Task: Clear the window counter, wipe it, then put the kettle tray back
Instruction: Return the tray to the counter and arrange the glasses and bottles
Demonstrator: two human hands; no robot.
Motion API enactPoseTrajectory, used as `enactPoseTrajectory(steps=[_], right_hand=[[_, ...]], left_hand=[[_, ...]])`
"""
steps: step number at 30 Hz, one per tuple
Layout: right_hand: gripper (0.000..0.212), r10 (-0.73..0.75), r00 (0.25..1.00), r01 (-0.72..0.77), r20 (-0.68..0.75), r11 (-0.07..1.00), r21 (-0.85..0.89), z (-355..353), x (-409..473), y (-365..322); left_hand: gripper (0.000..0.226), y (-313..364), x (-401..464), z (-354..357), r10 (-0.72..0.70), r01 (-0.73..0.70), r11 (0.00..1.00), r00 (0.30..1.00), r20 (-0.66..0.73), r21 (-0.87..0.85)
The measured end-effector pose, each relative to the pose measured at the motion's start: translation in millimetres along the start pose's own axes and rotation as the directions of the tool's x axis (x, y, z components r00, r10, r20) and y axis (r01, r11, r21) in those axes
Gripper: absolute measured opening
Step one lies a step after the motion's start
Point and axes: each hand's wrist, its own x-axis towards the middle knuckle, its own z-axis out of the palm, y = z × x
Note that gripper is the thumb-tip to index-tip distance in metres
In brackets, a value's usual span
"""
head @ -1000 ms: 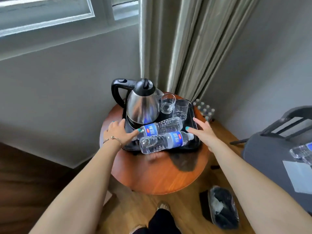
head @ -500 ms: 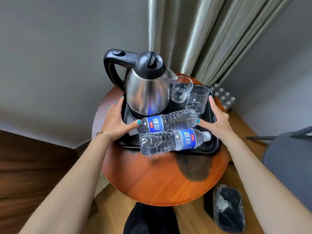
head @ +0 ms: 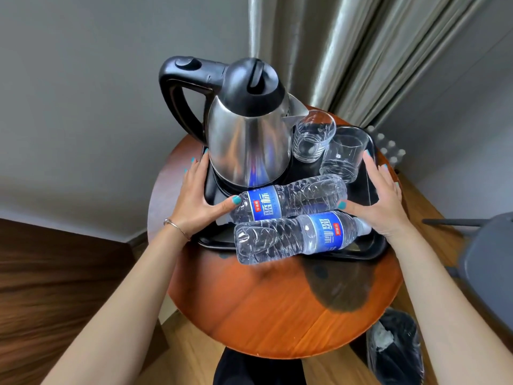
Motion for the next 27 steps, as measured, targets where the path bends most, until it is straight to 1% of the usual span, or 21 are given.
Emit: enactPoseTrajectory(steps=[5, 7, 9, 13, 19, 22, 25, 27], right_hand=[[0.115, -0.013, 1.000, 0.011, 0.018, 0.996, 0.087, 0, -3, -6], [0.110, -0.019, 1.000, 0.017, 0.010, 0.988, 0.152, -1, -6, -11], [0.108, -0.029, 1.000, 0.028, 0.006, 0.984, 0.176, -1, -8, -16], [0.108, -0.038, 0.999, 0.038, -0.005, 0.985, 0.170, -1, -10, -24], [0.109, -0.075, 0.997, 0.079, -0.026, 0.982, 0.171, 0, -10, -28], [0.111, -0.089, 0.995, 0.093, -0.034, 0.983, 0.156, -3, -8, -31], [0.109, -0.095, 0.995, 0.100, -0.037, 0.984, 0.149, -7, -8, -40], [0.107, -0.111, 0.993, 0.115, -0.031, 0.980, 0.162, -10, -9, -47]], left_hand=[[0.112, -1, 0, 0, 0.003, -0.003, 0.999, 1.000, 0.001, -0.043], [0.112, 0, 0, 0, -0.004, 0.004, 0.999, 1.000, 0.002, -0.050], [0.113, 0, -1, -1, -0.011, 0.012, 0.998, 1.000, 0.002, -0.058], [0.112, -5, 0, -5, 0.010, -0.010, 0.997, 1.000, -0.001, -0.080], [0.114, -6, -3, -12, 0.004, -0.004, 0.994, 1.000, -0.001, -0.112], [0.114, -3, -6, -16, 0.008, -0.010, 0.993, 1.000, -0.015, -0.117], [0.112, 4, -9, -25, -0.013, 0.010, 0.991, 1.000, -0.018, -0.130], [0.111, 12, -10, -36, -0.004, 0.000, 0.993, 1.000, -0.030, -0.119]])
